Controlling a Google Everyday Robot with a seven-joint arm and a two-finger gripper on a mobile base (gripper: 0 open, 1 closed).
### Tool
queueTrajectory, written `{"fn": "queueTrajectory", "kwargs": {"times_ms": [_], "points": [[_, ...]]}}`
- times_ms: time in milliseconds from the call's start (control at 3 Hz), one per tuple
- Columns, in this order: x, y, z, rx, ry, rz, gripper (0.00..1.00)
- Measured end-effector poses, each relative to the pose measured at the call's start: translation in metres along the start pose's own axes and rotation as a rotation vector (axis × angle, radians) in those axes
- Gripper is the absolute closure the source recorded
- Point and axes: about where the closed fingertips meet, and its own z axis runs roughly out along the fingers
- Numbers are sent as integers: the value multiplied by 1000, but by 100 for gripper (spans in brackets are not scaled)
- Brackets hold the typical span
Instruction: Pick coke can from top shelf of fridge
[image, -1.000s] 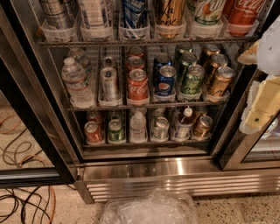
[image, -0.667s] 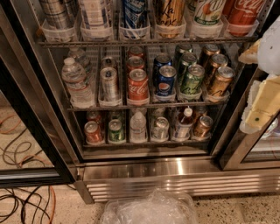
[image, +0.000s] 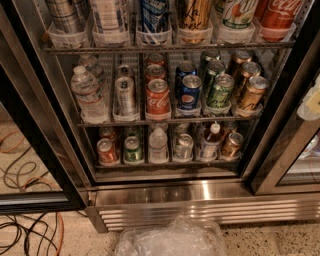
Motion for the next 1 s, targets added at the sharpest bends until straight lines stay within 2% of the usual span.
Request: {"fn": "queueTrajectory", "kwargs": {"times_ms": [333, 667, 1000], "points": [[0, -25, -7, 84, -104, 121, 0], [0, -25, -7, 84, -104, 121, 0], [-19, -19, -10, 81, -199, 150, 0]]}}
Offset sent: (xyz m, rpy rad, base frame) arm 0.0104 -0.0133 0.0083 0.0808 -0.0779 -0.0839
